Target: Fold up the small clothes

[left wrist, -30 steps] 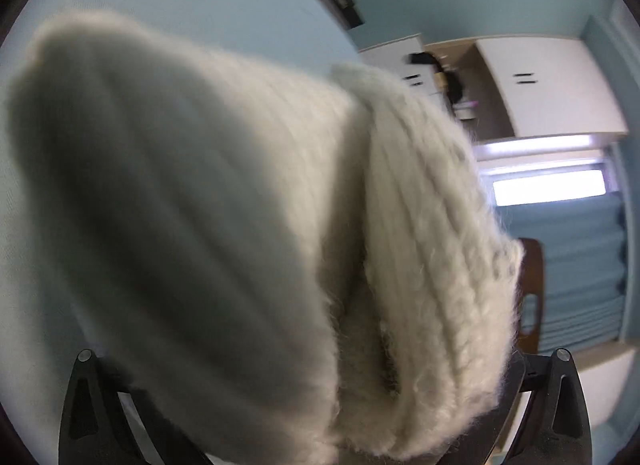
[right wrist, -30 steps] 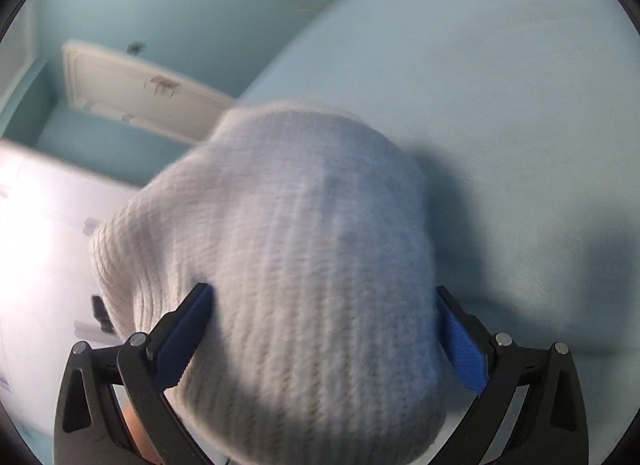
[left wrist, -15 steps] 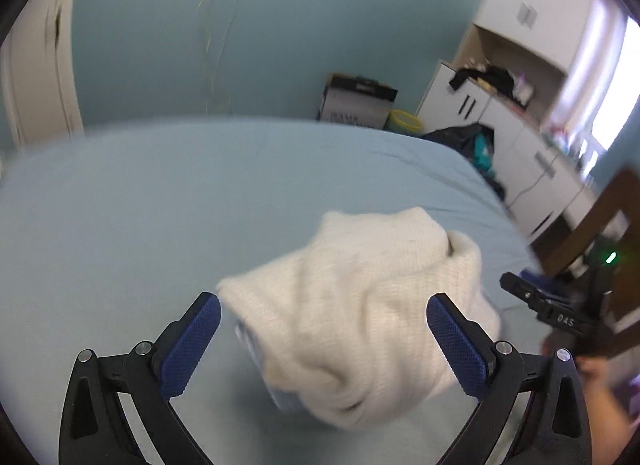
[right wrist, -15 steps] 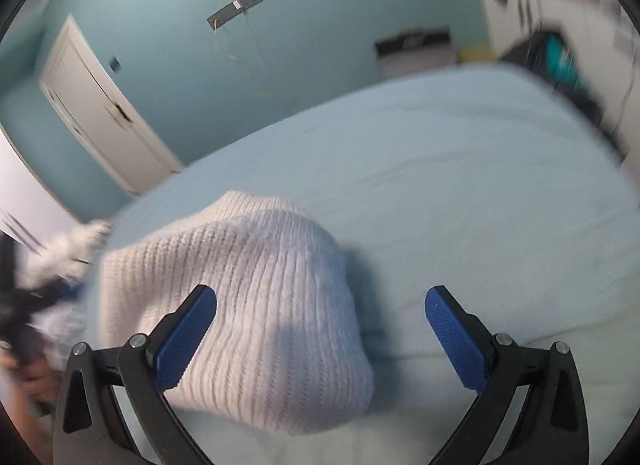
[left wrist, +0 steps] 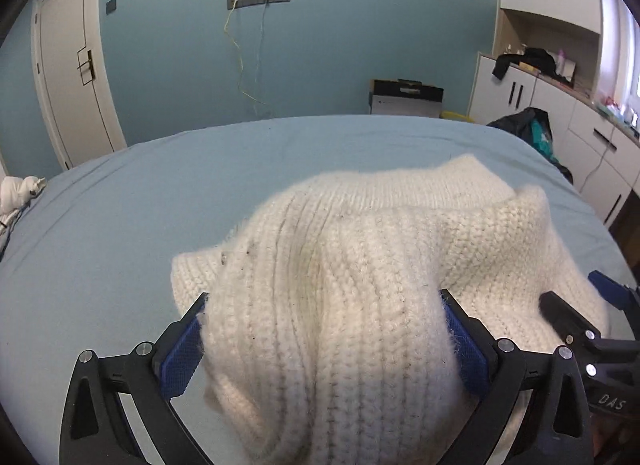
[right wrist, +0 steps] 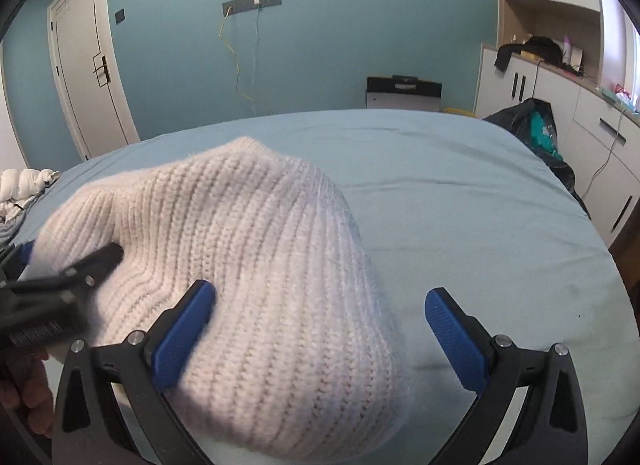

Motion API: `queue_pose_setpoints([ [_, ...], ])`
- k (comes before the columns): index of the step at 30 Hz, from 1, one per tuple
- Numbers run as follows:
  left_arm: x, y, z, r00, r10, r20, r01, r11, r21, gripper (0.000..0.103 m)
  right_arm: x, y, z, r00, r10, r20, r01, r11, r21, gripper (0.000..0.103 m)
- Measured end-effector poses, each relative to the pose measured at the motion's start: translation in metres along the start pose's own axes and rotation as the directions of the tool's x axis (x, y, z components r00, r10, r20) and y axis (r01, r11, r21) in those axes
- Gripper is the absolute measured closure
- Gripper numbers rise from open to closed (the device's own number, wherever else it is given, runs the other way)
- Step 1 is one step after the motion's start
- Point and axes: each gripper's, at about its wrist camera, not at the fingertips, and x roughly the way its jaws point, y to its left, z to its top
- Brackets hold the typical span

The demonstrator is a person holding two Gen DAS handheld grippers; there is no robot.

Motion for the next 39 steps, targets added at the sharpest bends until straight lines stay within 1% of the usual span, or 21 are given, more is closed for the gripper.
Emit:
queue_pose_setpoints([
  [3,-0.001,-0.017,0.006,1.000,0.028,-0.006,-0.028,0.999,0.033,0.000,0.000,0.003,0.008,1.000,0.022,-0.015,-0.021,0.998,0.055,0.002],
  [4,0.007,-0.024,0.002,0.999,0.028,-0.017,-0.027,0.999,0.038,0.000,0.001,0.001,0.012,0.999,0.033,-0.043,-0.029,0.996,0.083,0.002],
  [5,0.001,-0.026,0.006,0.999,0.026,-0.029,-0.025,0.999,0.045,0.000,-0.001,-0.001,0.017,0.996,0.047,-0.075,-0.039,0.993,0.108,0.002],
  [6,-0.010,-0.026,0.008,0.999,0.030,-0.040,-0.028,0.998,0.057,0.000,-0.005,-0.004,0.021,0.990,0.070,-0.120,-0.053,0.989,0.140,0.001],
  [7,-0.016,-0.030,0.007,0.998,0.037,-0.040,-0.035,0.997,0.069,0.000,-0.011,-0.008,0.030,0.975,0.103,-0.198,-0.066,0.980,0.185,0.001],
  [8,-0.026,-0.035,0.009,0.998,0.057,-0.034,-0.053,0.994,0.094,0.000,-0.020,-0.014,0.036,0.962,0.120,-0.244,-0.066,0.973,0.219,0.001],
  [9,-0.039,-0.039,0.007,0.996,0.090,-0.019,-0.087,0.988,0.126,0.000,-0.039,-0.022,0.042,0.958,0.137,-0.251,-0.072,0.964,0.255,0.001],
  [11,-0.076,-0.039,0.000,0.988,0.154,0.011,-0.154,0.972,0.180,0.000,-0.081,-0.033,0.048,0.967,0.168,-0.192,-0.110,0.953,0.282,0.001],
  [13,-0.117,-0.034,-0.009,0.987,0.160,0.012,-0.159,0.966,0.203,0.000,-0.137,-0.046,0.051,0.973,0.180,-0.147,-0.134,0.952,0.277,0.001],
  [15,-0.152,-0.029,-0.021,0.991,0.135,0.011,-0.135,0.977,0.167,0.000,-0.177,-0.054,0.050,0.973,0.167,-0.158,-0.122,0.958,0.258,0.001],
  [16,-0.173,-0.024,-0.031,0.994,0.111,-0.004,-0.109,0.985,0.131,0.000,-0.208,-0.057,0.045,0.972,0.167,-0.167,-0.125,0.963,0.240,0.001],
  [18,-0.204,-0.022,-0.047,0.996,0.079,-0.029,-0.076,0.991,0.113,0.000,-0.247,-0.062,0.038,0.971,0.163,-0.175,-0.124,0.969,0.213,0.001],
  [20,-0.231,-0.025,-0.060,0.994,0.098,-0.042,-0.093,0.990,0.110,0.000,-0.294,-0.067,0.026,0.973,0.160,-0.167,-0.129,0.974,0.185,0.001],
  [22,-0.260,-0.023,-0.071,0.992,0.128,-0.023,-0.125,0.987,0.105,0.000,-0.338,-0.072,0.009,0.980,0.145,-0.140,-0.121,0.979,0.165,0.001],
  [23,-0.280,-0.021,-0.077,0.990,0.143,0.007,-0.143,0.985,0.094,0.000,-0.354,-0.071,0.002,0.983,0.135,-0.126,-0.116,0.982,0.149,0.001],
  [26,-0.314,-0.014,-0.093,0.988,0.154,0.034,-0.155,0.987,0.041,0.000,-0.396,-0.066,-0.020,0.995,0.060,-0.085,-0.052,0.994,0.092,0.001],
  [28,-0.334,-0.013,-0.104,0.987,0.154,0.040,-0.155,0.987,0.045,0.000,-0.411,-0.060,-0.031,0.995,0.061,-0.073,-0.057,0.996,0.065,0.001],
  [31,-0.360,-0.016,-0.119,0.981,0.181,0.069,-0.186,0.980,0.071,0.000,-0.424,-0.054,-0.048,0.993,0.082,-0.087,-0.078,0.996,0.046,0.001],
  [33,-0.373,-0.019,-0.128,0.983,0.162,0.085,-0.169,0.982,0.082,0.000,-0.428,-0.051,-0.055,0.994,0.078,-0.076,-0.075,0.997,0.031,0.001],
  [37,-0.375,-0.027,-0.143,0.986,0.147,0.074,-0.153,0.984,0.091,0.000,-0.420,-0.043,-0.064,0.999,-0.012,-0.053,0.012,1.000,-0.011,0.001],
  [39,-0.370,-0.030,-0.150,0.988,0.143,0.060,-0.148,0.984,0.096,0.000,-0.414,-0.041,-0.069,0.998,-0.005,-0.066,0.004,1.000,-0.019,0.001],
])
